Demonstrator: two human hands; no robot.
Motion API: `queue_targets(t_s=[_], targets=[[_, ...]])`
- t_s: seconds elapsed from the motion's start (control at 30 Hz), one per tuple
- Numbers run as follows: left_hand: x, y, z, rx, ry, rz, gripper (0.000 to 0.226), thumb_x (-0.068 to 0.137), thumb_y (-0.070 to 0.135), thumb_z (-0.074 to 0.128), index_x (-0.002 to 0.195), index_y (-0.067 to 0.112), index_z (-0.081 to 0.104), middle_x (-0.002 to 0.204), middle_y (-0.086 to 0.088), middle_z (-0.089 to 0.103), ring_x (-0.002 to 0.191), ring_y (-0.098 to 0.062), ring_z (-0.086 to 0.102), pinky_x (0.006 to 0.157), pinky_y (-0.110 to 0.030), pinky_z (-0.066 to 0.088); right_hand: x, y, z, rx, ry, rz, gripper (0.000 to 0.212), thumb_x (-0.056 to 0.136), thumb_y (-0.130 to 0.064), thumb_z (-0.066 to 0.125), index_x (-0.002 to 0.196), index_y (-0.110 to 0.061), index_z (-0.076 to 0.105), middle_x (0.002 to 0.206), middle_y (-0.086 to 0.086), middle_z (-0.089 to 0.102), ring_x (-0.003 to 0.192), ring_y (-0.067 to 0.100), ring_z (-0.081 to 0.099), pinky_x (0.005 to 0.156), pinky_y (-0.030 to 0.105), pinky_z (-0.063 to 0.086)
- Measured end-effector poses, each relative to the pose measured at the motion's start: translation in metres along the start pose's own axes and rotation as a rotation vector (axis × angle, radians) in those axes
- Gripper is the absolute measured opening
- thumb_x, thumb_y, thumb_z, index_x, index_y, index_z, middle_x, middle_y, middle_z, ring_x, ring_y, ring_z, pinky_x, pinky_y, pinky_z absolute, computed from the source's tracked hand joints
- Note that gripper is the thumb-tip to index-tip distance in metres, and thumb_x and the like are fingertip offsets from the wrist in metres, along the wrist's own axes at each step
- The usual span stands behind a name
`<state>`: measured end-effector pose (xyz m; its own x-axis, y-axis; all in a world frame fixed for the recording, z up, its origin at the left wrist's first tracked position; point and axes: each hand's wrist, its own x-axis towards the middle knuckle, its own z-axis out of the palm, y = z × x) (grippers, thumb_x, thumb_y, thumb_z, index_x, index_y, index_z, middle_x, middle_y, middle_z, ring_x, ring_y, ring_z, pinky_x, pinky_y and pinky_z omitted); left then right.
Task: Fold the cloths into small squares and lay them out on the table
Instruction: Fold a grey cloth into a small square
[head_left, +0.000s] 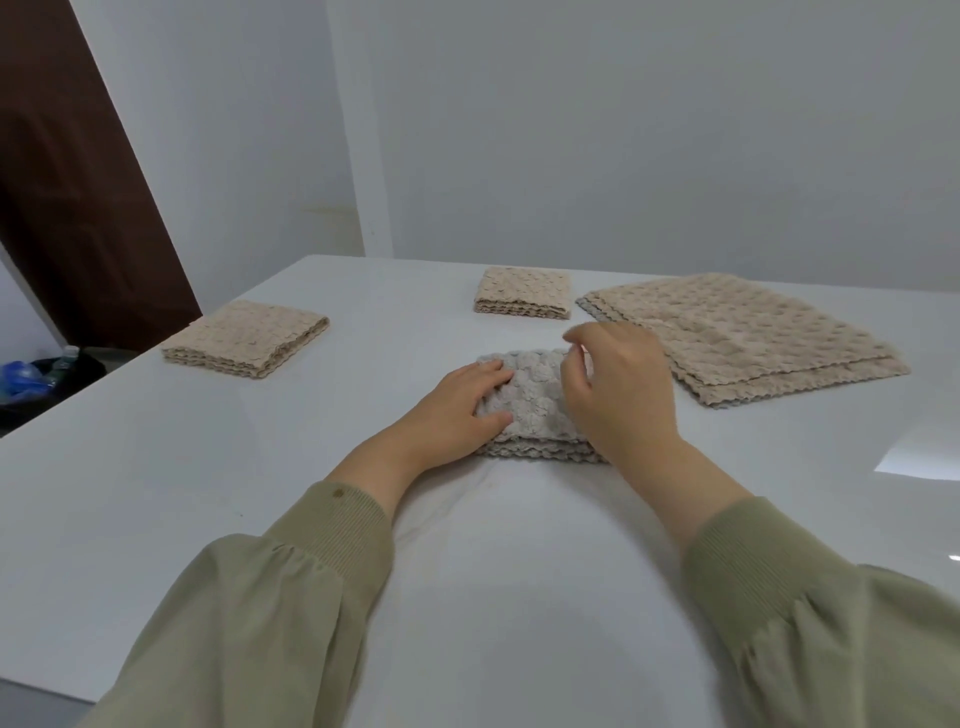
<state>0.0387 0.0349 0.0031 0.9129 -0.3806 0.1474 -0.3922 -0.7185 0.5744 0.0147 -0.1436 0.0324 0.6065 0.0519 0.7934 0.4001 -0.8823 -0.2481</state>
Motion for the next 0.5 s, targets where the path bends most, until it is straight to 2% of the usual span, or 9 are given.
queue_targets(t_s=[0.03,0.1,0.17,0.2,0.27,0.33,0.4,0.5], targets=[[0.000,0.000,0.000,-0.009,0.008,0.005,0.058,0.093,0.030,0.056,0.145,0.023,0.033,0.156,0.007,0.020,0.143,-0.007,0.013,0.115,-0.023,0.009,0.005,-0.002,0.008,0.002,-0.075,0.039,0.027,0.086,-0.012,0.044,0.099,-0.004,0.067,0.087,0.010,0.069,0.083,0.029,0.062,0.081,0.037,0.043],[0.001,0.000,-0.003,-0.079,0.044,-0.016,0.060,0.088,0.027,0.063,0.143,0.022,0.037,0.151,0.005,0.026,0.139,-0.008,0.022,0.110,-0.018,0.015,0.007,-0.003,0.025,-0.094,-0.378,0.087,0.034,0.093,-0.018,0.038,0.118,-0.006,0.058,0.109,0.011,0.064,0.105,0.031,0.056,0.093,0.041,0.038],[0.004,-0.002,-0.008,-0.274,0.136,-0.130,0.060,0.084,0.024,0.068,0.139,0.022,0.042,0.136,0.003,0.039,0.126,-0.009,0.039,0.100,-0.017,0.029,0.002,0.004,0.039,-0.196,-0.643,0.121,0.041,0.097,-0.028,0.028,0.130,-0.013,0.046,0.131,0.007,0.051,0.128,0.028,0.040,0.105,0.046,0.026],[0.006,-0.004,-0.011,-0.395,0.197,-0.210,0.057,0.085,0.024,0.068,0.136,0.022,0.044,0.126,0.003,0.046,0.117,-0.010,0.047,0.094,-0.020,0.036,0.000,0.007,0.042,-0.207,-0.712,0.149,0.044,0.098,-0.031,0.024,0.136,-0.015,0.041,0.141,0.006,0.044,0.135,0.026,0.032,0.109,0.048,0.020],[0.011,-0.007,-0.016,-0.628,0.307,-0.351,0.046,0.090,0.024,0.059,0.133,0.017,0.047,0.107,0.000,0.059,0.098,-0.014,0.058,0.087,-0.027,0.045,-0.002,0.010,0.046,-0.199,-0.736,0.172,0.048,0.099,-0.034,0.019,0.142,-0.017,0.033,0.150,0.003,0.033,0.141,0.024,0.022,0.114,0.050,0.012],[0.017,-0.008,-0.016,-0.743,0.361,-0.417,0.037,0.093,0.022,0.054,0.129,0.013,0.050,0.089,-0.002,0.065,0.078,-0.013,0.059,0.078,-0.027,0.048,-0.001,0.010,0.046,-0.200,-0.725,0.173,0.049,0.099,-0.034,0.019,0.144,-0.018,0.031,0.152,0.002,0.031,0.142,0.024,0.020,0.114,0.050,0.011],[0.023,-0.005,-0.014,-0.731,0.387,-0.445,0.030,0.093,0.023,0.053,0.121,0.014,0.054,0.078,-0.001,0.065,0.068,-0.012,0.057,0.071,-0.027,0.046,-0.001,0.008,0.045,-0.198,-0.726,0.176,0.049,0.099,-0.034,0.019,0.144,-0.018,0.031,0.153,0.003,0.029,0.143,0.024,0.019,0.115,0.049,0.011],[0.032,0.001,-0.013,-0.713,0.440,-0.498,0.024,0.088,0.028,0.056,0.104,0.011,0.063,0.069,0.001,0.066,0.060,-0.014,0.058,0.070,-0.031,0.048,-0.001,0.006,0.042,-0.188,-0.728,0.169,0.049,0.099,-0.033,0.020,0.144,-0.018,0.030,0.153,0.003,0.029,0.143,0.023,0.019,0.115,0.047,0.011]])
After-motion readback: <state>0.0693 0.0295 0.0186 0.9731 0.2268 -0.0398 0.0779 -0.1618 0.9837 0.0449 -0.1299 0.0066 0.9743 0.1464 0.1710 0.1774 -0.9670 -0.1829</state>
